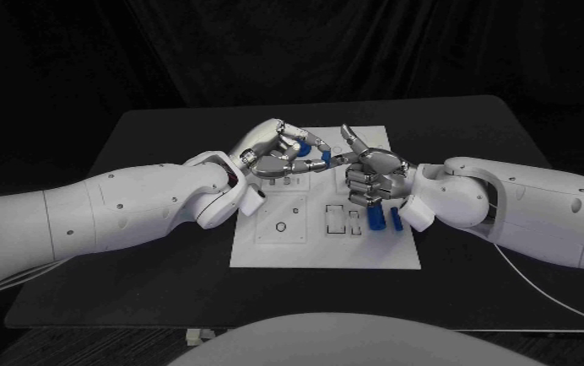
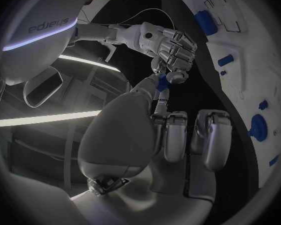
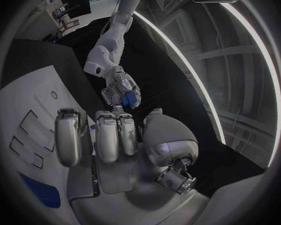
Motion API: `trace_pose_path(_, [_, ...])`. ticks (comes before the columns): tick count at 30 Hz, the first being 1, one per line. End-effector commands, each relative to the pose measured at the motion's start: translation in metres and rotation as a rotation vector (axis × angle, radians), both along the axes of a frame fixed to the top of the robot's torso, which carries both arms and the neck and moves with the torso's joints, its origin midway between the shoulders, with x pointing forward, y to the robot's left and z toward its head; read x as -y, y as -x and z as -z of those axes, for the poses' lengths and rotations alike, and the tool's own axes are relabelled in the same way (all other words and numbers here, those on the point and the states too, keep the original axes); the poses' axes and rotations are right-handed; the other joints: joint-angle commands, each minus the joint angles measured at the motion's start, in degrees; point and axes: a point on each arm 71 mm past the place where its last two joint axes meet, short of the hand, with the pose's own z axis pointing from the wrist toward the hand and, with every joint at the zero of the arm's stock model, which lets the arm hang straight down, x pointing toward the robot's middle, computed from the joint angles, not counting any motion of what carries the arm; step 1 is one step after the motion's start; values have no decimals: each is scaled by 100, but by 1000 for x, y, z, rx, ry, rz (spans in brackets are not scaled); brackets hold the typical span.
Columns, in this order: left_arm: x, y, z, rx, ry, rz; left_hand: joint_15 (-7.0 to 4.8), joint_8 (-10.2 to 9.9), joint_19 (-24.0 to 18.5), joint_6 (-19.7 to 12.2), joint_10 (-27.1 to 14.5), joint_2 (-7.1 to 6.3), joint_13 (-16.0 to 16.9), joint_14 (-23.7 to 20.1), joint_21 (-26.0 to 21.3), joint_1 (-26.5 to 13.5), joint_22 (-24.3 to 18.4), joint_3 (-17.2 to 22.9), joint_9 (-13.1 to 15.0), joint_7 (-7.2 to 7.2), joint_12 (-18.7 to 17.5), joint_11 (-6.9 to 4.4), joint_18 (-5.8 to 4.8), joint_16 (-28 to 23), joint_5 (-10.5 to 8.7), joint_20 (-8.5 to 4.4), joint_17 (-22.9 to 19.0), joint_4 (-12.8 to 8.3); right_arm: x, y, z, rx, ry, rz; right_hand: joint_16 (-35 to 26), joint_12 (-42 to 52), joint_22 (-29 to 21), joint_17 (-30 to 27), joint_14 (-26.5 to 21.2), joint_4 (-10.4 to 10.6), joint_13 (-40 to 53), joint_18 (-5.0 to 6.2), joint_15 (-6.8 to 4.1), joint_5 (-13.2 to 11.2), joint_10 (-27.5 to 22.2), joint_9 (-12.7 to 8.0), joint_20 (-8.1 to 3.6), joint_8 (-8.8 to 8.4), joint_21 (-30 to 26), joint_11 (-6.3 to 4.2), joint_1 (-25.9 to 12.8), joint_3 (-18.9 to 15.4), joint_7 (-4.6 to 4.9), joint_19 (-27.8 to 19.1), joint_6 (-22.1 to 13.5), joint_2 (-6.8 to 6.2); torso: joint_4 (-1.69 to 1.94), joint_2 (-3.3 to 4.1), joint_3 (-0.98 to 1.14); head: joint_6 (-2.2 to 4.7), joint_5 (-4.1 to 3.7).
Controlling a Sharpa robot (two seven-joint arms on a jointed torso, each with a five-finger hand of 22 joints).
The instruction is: Assemble the parts on the task board
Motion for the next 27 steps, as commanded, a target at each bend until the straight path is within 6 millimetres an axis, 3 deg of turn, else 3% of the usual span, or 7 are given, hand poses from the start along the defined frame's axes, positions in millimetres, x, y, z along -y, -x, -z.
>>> trace_pose_path(1, [1, 0, 0, -17, 7, 6, 33, 40, 428, 20, 600, 59, 1509, 595, -19, 1, 1400, -7, 8, -4, -3, 41, 4, 37, 20, 30, 1510, 28, 1, 1, 2, -5, 19, 2, 2, 15, 1281, 1478, 588, 0, 1509, 76, 34, -19, 598, 7, 32, 39, -28, 38, 83, -143, -1, 230, -130, 4, -1, 0, 1, -1, -2])
trace_pose_path(8, [-7, -4, 1, -7, -6, -31, 31, 45, 430, 27, 600, 52, 1509, 595, -14, 42, 1401, -12, 4, -8, -3, 38, 3, 37, 47, 29, 1510, 7, 11, 2, 4, 6, 63, 22, -6, 15, 1256, 1460, 582, 5, 1509, 93, 55, -19, 598, -10, 46, 54, -84, 68, 131, -148, 45, 190, -455, 5, -1, 0, 2, -1, 29])
trace_pose_path(15, [-28, -15, 4, 17, -38, -110, 30, 58, 444, 48, 600, 36, 1509, 595, 11, 57, 1410, -24, 5, -11, -3, 35, -4, 37, 50, 28, 1510, -3, 38, 7, 4, 59, 186, 65, -4, 15, 1253, 1464, 583, -18, 1509, 94, 75, -9, 598, -13, 61, 96, -86, 98, 187, -124, 84, 189, -548, 9, 3, 1, 2, -1, 76])
trace_pose_path(21, [-45, -29, 9, 32, -75, -175, 28, 65, 441, 62, 600, 29, 1509, 595, 8, 57, 1409, -34, 6, -13, -3, 35, -3, 37, 49, 27, 1510, -1, 63, 12, 2, 113, 304, 96, -12, 15, 1245, 1445, 577, -29, 1509, 99, 91, -8, 598, -5, 74, 148, -103, 118, 239, -116, 110, 180, -555, -3, -3, -6, 2, -1, 45])
trace_pose_path(27, [-47, -41, 17, 39, -151, -209, 28, 68, 432, 67, 600, 31, 1509, 595, -8, 66, 1403, -34, 5, -16, -3, 33, 1, 37, 50, 27, 1510, -4, 74, 13, -4, 177, 330, 144, -12, 15, 1242, 1445, 577, -38, 1509, 100, 114, 10, 598, 5, 96, 227, -105, 143, 331, -68, 134, 180, -562, 24, -13, -19, -6, -1, 46])
